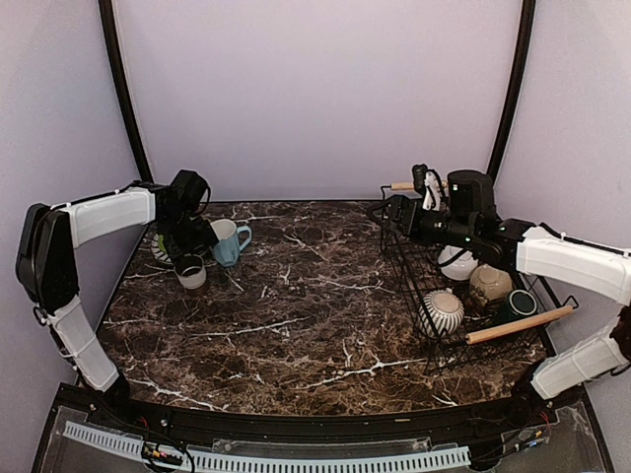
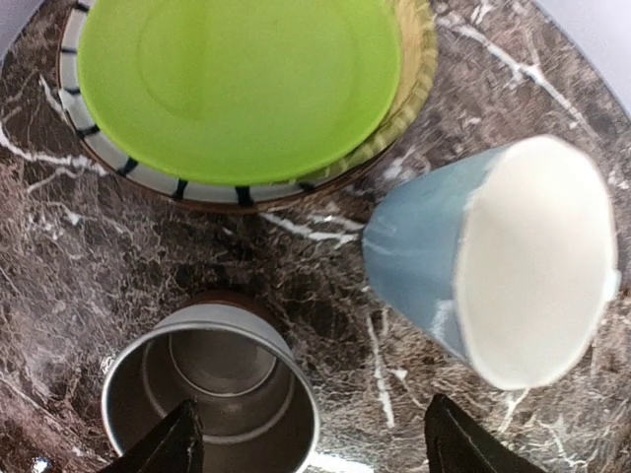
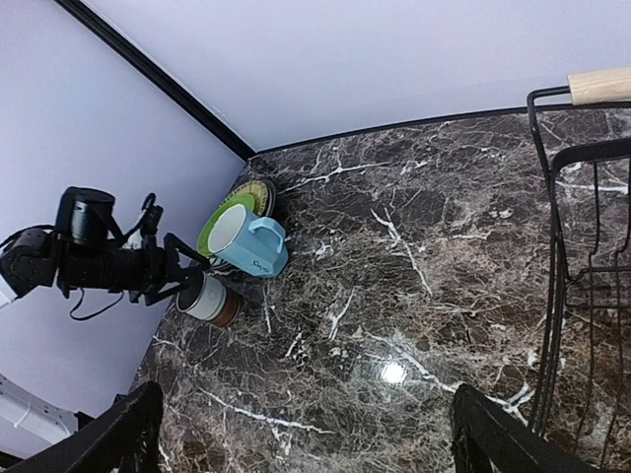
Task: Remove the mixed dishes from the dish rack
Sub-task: Place the cup at the corner of the board, then grab the cup from the dish rack, then pass from the right arm to the left, then place the cup at the center of the board.
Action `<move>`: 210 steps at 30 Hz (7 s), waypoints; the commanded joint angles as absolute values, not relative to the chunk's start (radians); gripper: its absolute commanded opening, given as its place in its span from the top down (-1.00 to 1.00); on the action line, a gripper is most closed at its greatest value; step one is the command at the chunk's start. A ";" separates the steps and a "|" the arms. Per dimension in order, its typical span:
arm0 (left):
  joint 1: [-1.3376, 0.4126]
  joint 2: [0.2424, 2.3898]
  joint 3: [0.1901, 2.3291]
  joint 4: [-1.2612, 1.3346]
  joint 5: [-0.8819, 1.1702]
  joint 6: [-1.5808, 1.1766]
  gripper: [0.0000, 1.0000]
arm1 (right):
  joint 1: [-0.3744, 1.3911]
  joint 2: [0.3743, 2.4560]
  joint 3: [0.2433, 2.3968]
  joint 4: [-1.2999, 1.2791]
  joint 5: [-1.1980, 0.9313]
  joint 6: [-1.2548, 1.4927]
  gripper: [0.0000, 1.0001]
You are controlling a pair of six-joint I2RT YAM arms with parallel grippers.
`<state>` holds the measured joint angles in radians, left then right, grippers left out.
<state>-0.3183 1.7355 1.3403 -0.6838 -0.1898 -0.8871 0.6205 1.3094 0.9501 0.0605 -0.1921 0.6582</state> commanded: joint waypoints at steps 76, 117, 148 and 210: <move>-0.515 1.439 1.224 -0.102 0.258 -0.407 -0.89 | 0.225 1.238 0.826 -0.967 0.347 1.724 -0.25; -0.515 1.485 1.238 -0.113 0.294 -0.421 -0.89 | 0.225 0.853 0.751 -0.770 0.192 1.302 1.00; -0.515 1.602 1.121 0.708 0.990 -0.881 -0.96 | 0.580 1.206 0.861 0.553 -0.529 0.848 1.00; -0.525 1.828 1.564 -0.559 0.305 -0.385 0.98 | 0.700 1.554 1.023 0.161 -0.211 0.916 -0.82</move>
